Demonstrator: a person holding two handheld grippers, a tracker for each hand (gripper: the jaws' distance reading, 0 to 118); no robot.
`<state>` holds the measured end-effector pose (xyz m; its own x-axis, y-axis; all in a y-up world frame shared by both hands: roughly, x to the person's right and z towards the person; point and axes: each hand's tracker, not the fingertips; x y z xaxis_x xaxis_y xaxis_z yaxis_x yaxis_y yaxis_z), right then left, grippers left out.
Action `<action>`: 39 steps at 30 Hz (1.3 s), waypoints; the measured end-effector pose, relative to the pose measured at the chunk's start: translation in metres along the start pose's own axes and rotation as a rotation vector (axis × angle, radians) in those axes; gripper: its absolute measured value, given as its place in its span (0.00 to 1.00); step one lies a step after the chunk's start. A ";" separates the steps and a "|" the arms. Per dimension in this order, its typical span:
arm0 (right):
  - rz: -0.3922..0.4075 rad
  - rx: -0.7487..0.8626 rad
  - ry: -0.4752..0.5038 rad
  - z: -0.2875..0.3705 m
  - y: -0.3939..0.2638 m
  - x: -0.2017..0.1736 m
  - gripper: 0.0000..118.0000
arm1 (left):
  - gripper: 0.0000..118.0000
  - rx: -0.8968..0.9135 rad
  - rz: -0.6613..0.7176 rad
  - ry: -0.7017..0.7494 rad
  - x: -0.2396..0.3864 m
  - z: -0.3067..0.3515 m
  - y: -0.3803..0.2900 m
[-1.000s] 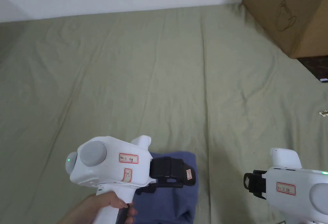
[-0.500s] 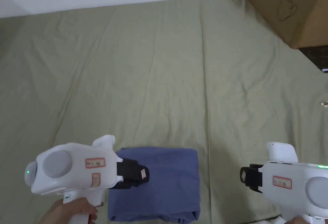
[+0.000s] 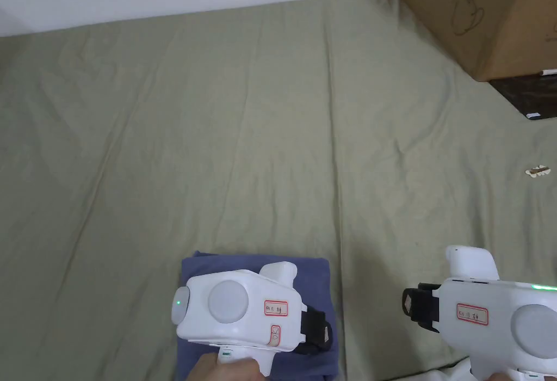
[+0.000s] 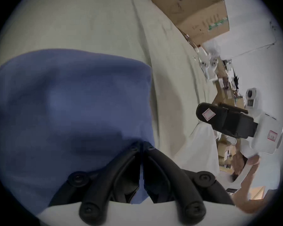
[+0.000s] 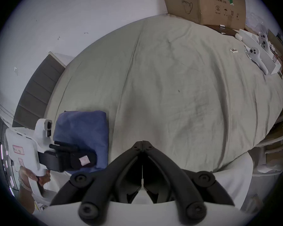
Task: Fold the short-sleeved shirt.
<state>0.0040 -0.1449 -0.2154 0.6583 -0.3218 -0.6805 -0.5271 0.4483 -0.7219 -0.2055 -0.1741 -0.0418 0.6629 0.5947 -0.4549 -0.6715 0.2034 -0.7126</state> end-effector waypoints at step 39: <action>0.259 -0.224 0.174 -0.087 0.003 -0.154 0.00 | 0.03 0.367 0.261 -0.139 -0.172 0.154 -0.070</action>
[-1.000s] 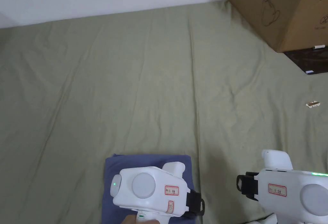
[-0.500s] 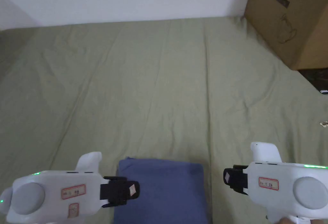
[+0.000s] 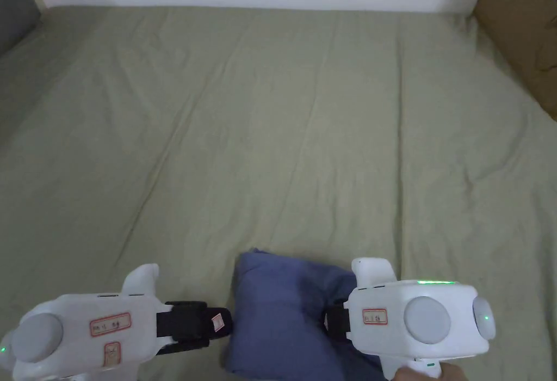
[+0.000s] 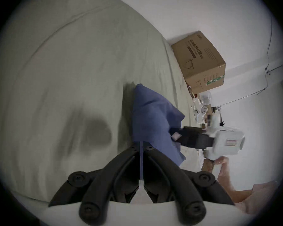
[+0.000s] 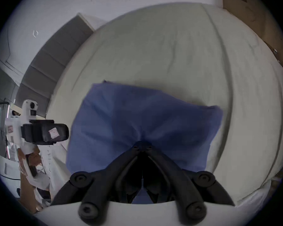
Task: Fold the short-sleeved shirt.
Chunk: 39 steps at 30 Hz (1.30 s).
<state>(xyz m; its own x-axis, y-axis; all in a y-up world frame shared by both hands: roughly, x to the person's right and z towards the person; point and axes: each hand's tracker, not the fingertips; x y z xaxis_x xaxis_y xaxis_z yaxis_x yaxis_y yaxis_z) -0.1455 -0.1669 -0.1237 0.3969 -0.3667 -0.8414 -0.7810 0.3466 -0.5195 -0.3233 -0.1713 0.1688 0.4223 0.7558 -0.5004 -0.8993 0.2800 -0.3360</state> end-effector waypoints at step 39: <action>-0.039 0.090 0.053 0.037 0.007 -0.010 0.00 | 0.27 -0.143 -0.024 -0.025 -0.020 -0.022 0.051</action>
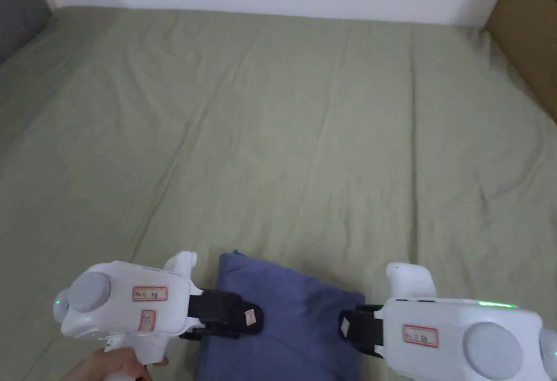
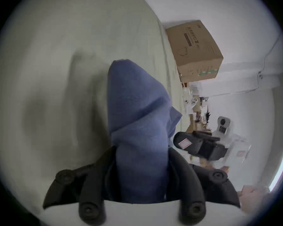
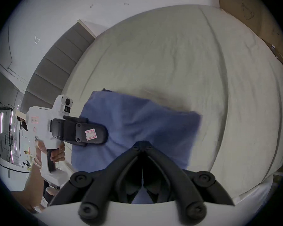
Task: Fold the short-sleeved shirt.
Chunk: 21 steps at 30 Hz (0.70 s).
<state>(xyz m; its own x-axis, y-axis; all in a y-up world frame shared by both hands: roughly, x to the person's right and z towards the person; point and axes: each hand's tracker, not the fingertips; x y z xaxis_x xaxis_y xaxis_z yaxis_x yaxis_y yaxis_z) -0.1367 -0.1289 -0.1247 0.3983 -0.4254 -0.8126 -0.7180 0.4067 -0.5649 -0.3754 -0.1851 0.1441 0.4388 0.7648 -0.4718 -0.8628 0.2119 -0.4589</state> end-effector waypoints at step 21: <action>-0.013 -0.021 -0.105 -0.027 0.014 -0.015 0.00 | 0.27 -0.007 -0.046 1.171 -0.166 0.245 0.071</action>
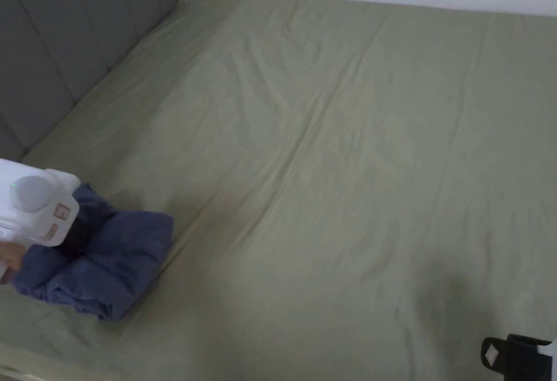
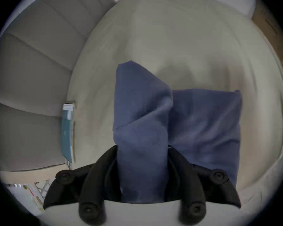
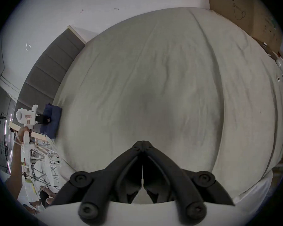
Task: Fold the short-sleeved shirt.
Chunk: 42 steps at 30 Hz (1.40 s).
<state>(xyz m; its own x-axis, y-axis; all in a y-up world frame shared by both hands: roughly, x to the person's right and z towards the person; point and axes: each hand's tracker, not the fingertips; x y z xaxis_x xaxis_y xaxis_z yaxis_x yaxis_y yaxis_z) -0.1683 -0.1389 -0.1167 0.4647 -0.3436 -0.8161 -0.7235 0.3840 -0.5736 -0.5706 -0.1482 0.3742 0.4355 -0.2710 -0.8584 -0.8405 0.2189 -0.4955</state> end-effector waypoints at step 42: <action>0.275 0.760 -0.237 0.184 0.007 -0.011 0.00 | 0.00 1.074 -0.065 -0.212 0.358 0.326 -0.126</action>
<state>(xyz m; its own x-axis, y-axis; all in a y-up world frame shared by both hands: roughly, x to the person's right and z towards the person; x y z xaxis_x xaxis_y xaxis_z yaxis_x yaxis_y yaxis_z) -0.0850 0.0249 -0.1252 0.4785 0.0033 -0.8781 -0.3254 0.9294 -0.1738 -0.2038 0.0327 0.0861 0.6017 -0.1674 -0.7810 -0.1399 0.9406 -0.3093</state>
